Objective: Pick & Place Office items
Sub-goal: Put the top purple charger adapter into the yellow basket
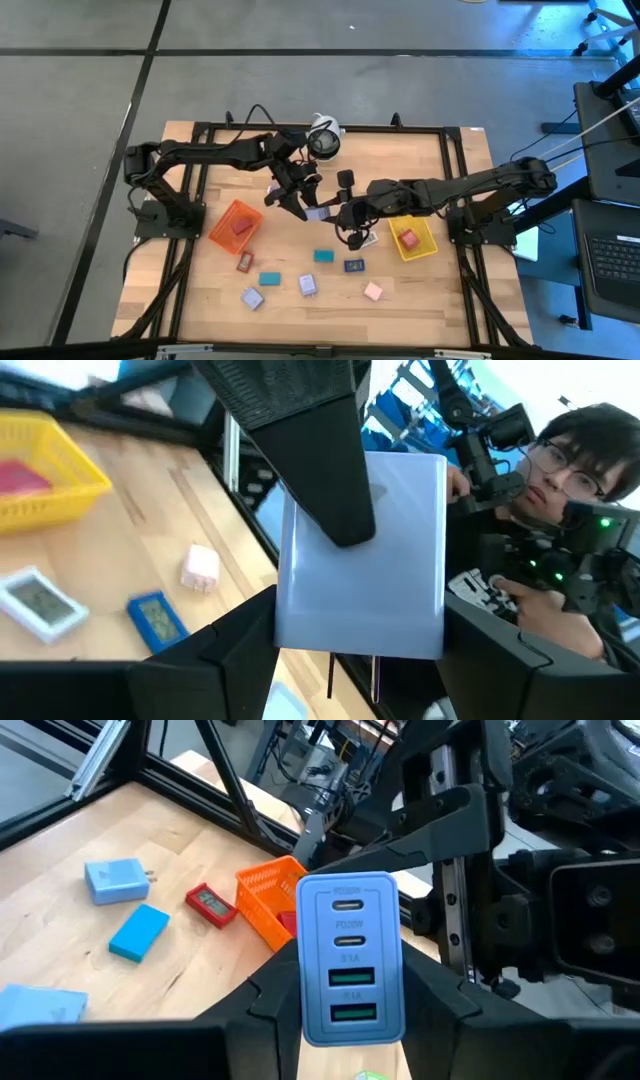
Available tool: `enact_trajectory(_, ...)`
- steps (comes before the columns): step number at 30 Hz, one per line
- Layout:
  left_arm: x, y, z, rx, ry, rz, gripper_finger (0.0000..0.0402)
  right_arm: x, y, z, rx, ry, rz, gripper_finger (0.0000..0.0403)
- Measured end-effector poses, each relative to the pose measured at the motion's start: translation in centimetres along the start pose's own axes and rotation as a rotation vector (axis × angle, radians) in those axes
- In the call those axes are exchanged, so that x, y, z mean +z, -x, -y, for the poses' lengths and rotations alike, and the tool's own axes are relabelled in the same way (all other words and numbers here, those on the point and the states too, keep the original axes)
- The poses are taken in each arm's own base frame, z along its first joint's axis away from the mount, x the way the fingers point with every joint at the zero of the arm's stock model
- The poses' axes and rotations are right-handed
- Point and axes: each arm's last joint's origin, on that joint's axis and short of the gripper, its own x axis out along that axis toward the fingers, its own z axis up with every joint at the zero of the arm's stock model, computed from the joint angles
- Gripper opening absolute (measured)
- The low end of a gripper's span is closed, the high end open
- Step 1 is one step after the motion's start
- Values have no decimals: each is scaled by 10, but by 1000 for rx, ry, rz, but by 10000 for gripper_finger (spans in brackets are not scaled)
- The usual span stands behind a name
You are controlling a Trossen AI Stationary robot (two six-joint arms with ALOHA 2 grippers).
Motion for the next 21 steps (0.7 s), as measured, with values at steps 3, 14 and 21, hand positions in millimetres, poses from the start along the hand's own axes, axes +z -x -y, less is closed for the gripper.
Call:
enact_trajectory(3, 3, 3, 4, 16, -18, 13, 232, 2, 6, 5, -12, -2, 9, 121)
enact_trajectory(14, 14, 20, 22, 138, -97, 67, 235, 7, 15, 12, -43, 13, 33, 121)
enact_trajectory(21, 15, 23, 27, 259, -138, 74, 237, 6, 16, 12, -69, 35, 2, 121)
